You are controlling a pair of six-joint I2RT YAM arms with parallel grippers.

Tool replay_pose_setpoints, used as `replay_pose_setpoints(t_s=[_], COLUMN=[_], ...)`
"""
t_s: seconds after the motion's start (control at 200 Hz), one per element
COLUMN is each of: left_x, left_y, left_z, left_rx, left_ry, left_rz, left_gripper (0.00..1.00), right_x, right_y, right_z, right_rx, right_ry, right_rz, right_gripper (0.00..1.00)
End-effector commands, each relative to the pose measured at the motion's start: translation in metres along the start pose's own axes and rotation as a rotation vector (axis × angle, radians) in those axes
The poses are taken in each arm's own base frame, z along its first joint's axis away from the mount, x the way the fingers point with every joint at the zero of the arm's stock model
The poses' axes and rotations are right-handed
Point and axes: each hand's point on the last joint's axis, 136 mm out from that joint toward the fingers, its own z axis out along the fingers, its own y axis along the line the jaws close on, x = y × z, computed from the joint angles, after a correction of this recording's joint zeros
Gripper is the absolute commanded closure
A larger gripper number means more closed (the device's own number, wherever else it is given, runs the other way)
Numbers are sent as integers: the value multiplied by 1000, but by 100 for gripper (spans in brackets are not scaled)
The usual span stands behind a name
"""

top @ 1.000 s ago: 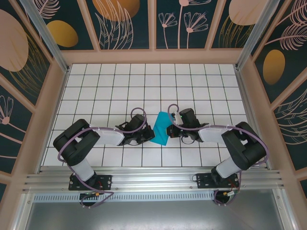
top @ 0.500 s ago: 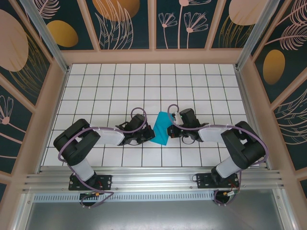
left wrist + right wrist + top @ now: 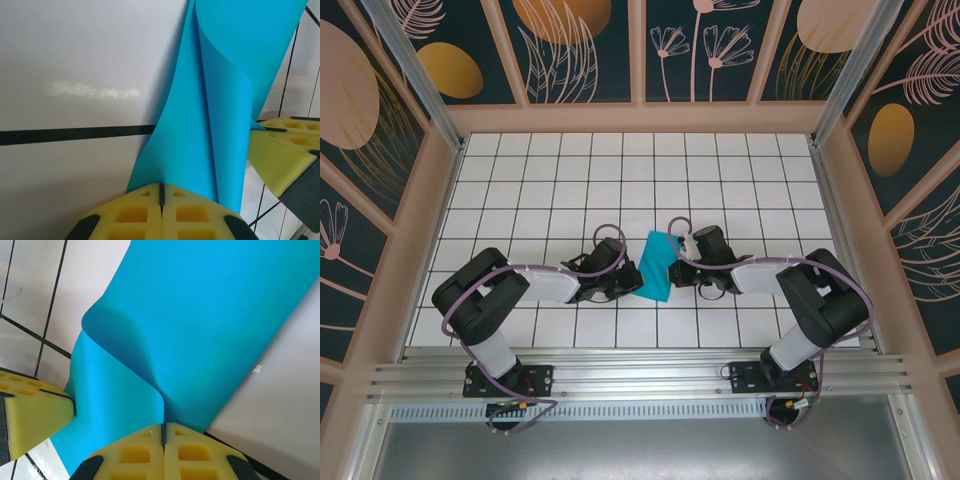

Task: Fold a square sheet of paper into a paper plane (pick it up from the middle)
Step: Fold the triangle a second time at the center of the table.

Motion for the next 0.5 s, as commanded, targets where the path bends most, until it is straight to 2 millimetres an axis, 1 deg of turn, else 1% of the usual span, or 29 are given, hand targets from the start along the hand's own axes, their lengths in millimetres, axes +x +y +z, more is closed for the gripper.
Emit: replay_pose_setpoints(t_s=[0.0,0.12,0.265,0.495], left_x=[9,8,8,8], left_y=[24,26,25,25], left_z=[7,7,6,5], left_rx=[-92,-97,-96,-95], left_ry=[29,26,23,23], left_rz=[4,3,3,4], left_gripper=[92,92,92,92], right_x=[-7,-14,-17,-14], right_y=[0,7,14,8], right_z=[-3,-10,-13,-4], right_rx=[10,-1,-28,-16], right_ry=[-11,-32,-41,-15], right_rz=[-21,-39,-52,-51], right_gripper=[100,100,100,100])
